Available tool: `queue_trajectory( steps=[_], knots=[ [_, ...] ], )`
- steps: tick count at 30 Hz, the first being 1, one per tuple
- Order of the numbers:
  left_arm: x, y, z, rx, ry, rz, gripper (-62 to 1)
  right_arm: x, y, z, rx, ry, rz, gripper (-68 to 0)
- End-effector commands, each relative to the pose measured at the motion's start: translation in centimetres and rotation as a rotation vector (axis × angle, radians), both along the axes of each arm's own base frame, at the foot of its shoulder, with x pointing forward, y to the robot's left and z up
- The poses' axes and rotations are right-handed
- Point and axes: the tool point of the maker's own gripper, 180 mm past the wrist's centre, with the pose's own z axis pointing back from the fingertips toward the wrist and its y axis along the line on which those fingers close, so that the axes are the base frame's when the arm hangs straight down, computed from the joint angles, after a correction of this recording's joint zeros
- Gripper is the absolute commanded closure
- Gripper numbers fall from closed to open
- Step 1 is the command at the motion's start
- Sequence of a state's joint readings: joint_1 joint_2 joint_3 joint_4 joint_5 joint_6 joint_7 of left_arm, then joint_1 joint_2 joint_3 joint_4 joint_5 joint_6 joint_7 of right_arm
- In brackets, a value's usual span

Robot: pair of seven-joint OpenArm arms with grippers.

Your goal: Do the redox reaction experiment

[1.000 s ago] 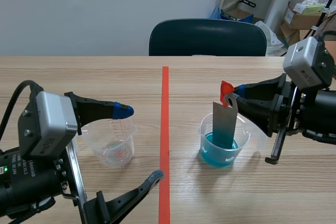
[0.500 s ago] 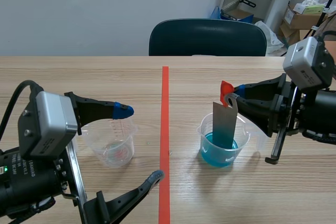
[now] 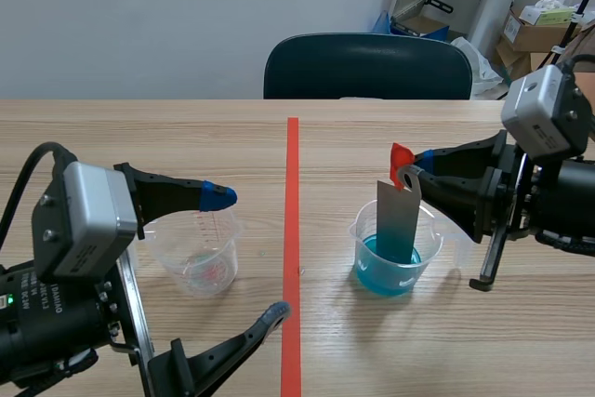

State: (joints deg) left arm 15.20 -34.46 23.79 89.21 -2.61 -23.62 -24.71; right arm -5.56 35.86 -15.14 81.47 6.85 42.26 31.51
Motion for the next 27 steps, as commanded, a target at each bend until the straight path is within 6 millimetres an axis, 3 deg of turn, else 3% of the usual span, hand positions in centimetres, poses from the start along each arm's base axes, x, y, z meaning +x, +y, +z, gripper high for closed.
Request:
queue_trajectory(
  steps=[1,14,27],
  knots=[
    [0.5,-0.1,1.2,-0.033,-0.027,0.008,-62.3,0.2,-0.2,0.4,-0.013,-0.012,0.01,-0.6],
    [0.5,-0.1,1.2,-0.033,-0.028,0.008,-62.3,0.5,-0.5,1.2,-0.004,-0.036,0.002,-0.6],
    [0.5,-0.1,1.2,-0.034,-0.029,0.009,-62.3,-1.5,0.7,5.9,0.023,-0.089,0.08,-0.7]
  ],
)
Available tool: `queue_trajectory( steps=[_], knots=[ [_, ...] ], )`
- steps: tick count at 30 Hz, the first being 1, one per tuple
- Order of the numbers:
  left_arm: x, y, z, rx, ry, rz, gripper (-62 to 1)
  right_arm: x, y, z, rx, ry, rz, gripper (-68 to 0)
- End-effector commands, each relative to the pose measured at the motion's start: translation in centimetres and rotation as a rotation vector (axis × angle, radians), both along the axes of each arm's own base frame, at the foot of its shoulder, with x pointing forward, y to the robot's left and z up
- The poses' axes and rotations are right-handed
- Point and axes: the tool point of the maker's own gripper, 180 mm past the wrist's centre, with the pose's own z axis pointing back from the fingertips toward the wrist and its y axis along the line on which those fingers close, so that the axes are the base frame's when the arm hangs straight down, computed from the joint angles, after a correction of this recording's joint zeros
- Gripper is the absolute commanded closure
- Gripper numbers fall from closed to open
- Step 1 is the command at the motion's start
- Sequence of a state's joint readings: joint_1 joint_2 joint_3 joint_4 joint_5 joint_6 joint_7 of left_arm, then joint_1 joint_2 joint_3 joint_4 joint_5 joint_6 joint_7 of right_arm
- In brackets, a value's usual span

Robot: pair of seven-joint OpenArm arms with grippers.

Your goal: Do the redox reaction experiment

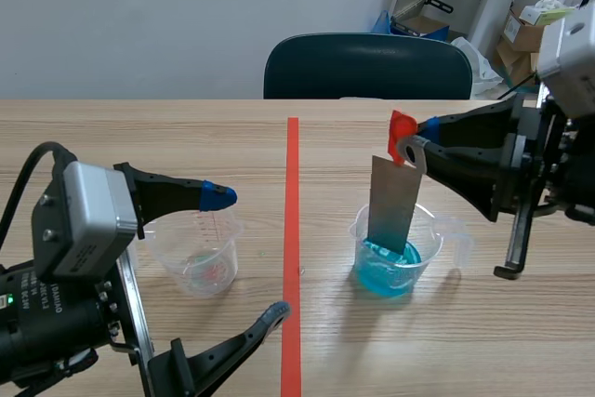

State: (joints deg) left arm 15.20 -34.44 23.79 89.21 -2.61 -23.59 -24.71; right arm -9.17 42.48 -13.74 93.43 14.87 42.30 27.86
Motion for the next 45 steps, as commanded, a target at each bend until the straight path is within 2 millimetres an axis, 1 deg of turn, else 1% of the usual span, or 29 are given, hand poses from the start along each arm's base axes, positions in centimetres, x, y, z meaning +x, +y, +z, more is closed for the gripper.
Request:
queue_trajectory(
  steps=[1,13,28,33,45],
  knots=[
    [0.6,-0.1,1.2,-0.033,-0.03,0.011,-62.3,0.0,-0.4,1.5,0.006,-0.029,0.005,-0.7],
    [0.6,0.0,1.2,-0.034,-0.031,0.012,-62.3,-1.6,-0.1,6.0,-0.002,-0.094,0.014,-0.7],
    [0.6,0.0,1.3,-0.036,-0.033,0.012,-62.3,-2.7,1.1,10.2,-0.001,-0.101,0.003,-0.6],
    [0.6,0.0,1.3,-0.036,-0.033,0.013,-62.3,-3.0,1.4,10.8,-0.01,-0.091,0.005,-0.6],
    [0.6,0.0,1.3,-0.036,-0.033,0.013,-62.3,-2.9,1.4,10.6,-0.018,-0.073,-0.001,-0.6]
  ],
)
